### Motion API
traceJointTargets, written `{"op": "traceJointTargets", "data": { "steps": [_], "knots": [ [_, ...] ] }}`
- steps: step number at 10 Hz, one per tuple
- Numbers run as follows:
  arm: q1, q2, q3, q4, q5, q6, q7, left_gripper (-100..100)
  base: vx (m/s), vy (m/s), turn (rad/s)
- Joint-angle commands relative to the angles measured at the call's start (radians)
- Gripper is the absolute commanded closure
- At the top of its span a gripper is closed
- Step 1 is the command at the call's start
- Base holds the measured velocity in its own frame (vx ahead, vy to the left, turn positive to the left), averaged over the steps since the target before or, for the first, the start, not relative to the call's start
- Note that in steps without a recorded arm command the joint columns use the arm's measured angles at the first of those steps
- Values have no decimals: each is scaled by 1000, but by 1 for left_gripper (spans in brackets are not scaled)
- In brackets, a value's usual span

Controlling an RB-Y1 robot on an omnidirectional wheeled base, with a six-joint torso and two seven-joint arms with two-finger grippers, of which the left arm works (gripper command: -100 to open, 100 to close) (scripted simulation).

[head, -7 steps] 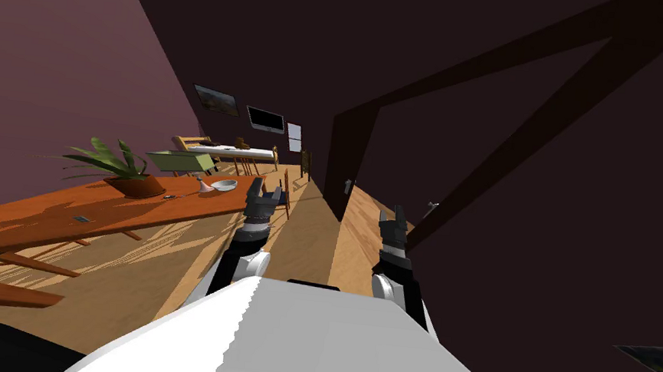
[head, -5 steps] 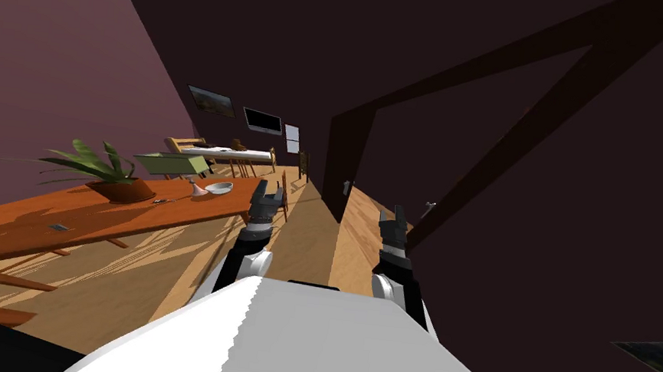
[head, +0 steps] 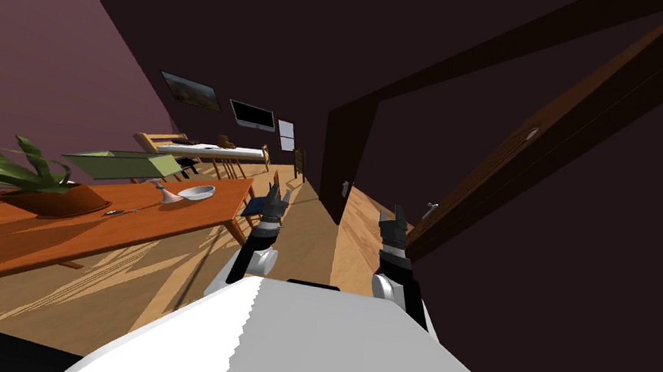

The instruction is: Push the door open

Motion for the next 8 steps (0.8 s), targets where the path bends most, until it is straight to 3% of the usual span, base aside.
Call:
{"op": "traceJointTargets", "data": {
  "steps": [1, 8],
  "knots": [
    [-27, 5, -9, 38, 6, 7, -6, -100, 136, 34, -76],
    [-113, 27, -48, 181, 36, 21, -21, -100, 107, 38, -78]
  ]
}}
